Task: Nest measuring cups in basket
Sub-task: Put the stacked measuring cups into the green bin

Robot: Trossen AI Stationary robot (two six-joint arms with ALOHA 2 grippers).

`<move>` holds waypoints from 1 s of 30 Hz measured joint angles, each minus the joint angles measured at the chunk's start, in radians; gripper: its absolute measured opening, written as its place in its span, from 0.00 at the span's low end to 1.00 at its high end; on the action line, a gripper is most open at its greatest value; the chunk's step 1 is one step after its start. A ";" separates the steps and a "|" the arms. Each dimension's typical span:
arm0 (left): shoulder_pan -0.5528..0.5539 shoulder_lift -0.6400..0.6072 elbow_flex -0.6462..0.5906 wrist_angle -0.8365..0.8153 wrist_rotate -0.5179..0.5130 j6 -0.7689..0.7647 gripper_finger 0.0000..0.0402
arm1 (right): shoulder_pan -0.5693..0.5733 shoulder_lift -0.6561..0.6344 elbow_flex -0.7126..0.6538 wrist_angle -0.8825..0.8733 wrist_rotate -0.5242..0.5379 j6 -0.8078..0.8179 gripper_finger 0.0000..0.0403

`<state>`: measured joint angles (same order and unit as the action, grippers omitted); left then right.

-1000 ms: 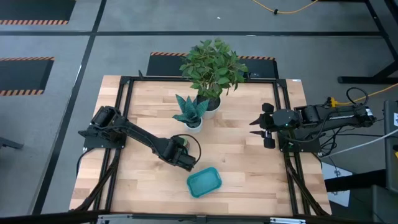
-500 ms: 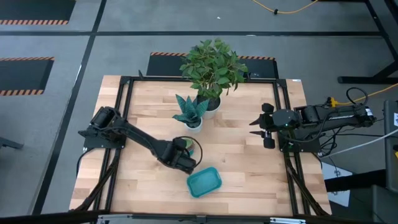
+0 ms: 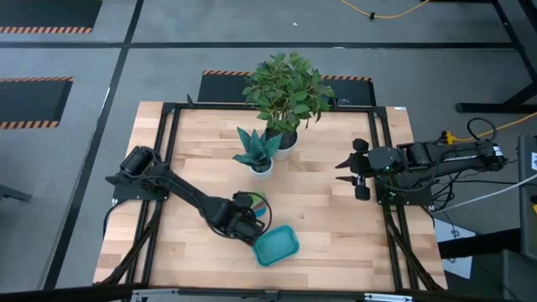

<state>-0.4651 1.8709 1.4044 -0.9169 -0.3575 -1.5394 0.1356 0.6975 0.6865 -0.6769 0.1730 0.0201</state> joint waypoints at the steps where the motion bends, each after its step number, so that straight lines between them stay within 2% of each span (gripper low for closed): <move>1: -0.003 0.000 0.000 0.003 -0.006 0.000 0.33 | 0.000 0.000 0.000 0.000 0.000 0.000 0.42; 9: -0.028 0.000 0.000 0.058 -0.070 0.005 0.33 | 0.000 0.000 0.000 0.000 0.000 -0.002 0.42; 13: -0.042 0.000 0.000 0.088 -0.133 0.012 0.33 | 0.000 0.001 0.000 0.001 0.000 -0.002 0.42; 30: -0.069 0.000 0.000 0.364 -0.212 0.331 0.33 | 0.000 0.001 0.000 0.026 0.000 -0.002 0.42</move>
<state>-0.5344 1.8709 1.4048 -0.5529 -0.5695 -1.2081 0.1360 0.6983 0.6865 -0.6514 0.1733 0.0181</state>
